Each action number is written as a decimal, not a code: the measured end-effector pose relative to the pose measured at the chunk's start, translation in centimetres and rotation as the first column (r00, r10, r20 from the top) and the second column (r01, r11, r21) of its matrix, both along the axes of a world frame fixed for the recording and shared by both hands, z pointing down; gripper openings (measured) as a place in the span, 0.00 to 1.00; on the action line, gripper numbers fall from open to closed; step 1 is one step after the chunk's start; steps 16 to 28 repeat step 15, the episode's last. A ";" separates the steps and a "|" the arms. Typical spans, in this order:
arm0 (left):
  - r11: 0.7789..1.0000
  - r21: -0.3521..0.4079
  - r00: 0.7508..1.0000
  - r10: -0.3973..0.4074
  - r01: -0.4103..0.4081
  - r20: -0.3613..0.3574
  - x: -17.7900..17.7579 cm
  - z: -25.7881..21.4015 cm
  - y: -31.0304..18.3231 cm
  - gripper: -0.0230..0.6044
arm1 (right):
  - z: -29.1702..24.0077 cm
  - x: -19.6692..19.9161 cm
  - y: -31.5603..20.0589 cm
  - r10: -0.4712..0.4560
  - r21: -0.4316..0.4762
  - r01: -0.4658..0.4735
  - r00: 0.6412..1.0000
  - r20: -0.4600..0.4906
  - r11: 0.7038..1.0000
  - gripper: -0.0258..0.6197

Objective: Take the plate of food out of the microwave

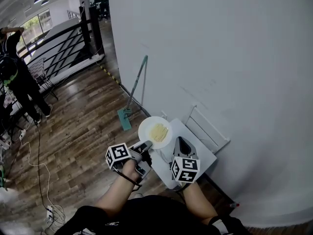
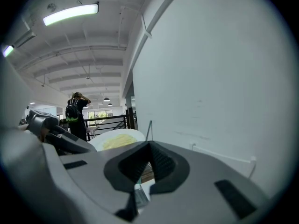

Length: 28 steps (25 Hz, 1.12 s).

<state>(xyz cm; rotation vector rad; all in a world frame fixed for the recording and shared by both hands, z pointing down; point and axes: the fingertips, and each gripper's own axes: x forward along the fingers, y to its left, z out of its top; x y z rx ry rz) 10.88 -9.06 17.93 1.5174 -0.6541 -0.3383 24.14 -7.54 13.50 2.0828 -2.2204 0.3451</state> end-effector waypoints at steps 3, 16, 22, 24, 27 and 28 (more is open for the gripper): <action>1.000 -0.021 1.000 0.010 -0.010 -0.014 0.5 0.2 0.0 0.06 | 0.1 0.6 0.0 0.010 -0.006 -0.010 1.000 -0.007 1.000 0.05; 0.999 -0.039 1.000 0.029 -0.030 -0.008 1.3 2.0 -0.9 0.06 | 2.1 1.0 -1.2 0.009 -0.025 -0.009 1.000 -0.011 1.000 0.05; 0.999 -0.039 1.000 0.029 -0.030 -0.008 1.3 2.0 -0.9 0.06 | 2.1 1.0 -1.2 0.009 -0.025 -0.009 1.000 -0.011 1.000 0.05; 0.999 -0.039 1.000 0.029 -0.030 -0.008 1.3 2.0 -0.9 0.06 | 2.1 1.0 -1.2 0.009 -0.025 -0.009 1.000 -0.011 1.000 0.05; 0.999 -0.039 1.000 0.029 -0.030 -0.008 1.3 2.0 -0.9 0.06 | 2.1 1.0 -1.2 0.009 -0.025 -0.009 1.000 -0.011 1.000 0.05; 0.999 -0.039 1.000 0.029 -0.030 -0.008 1.3 2.0 -0.9 0.06 | 2.1 1.0 -1.2 0.009 -0.025 -0.009 1.000 -0.011 1.000 0.05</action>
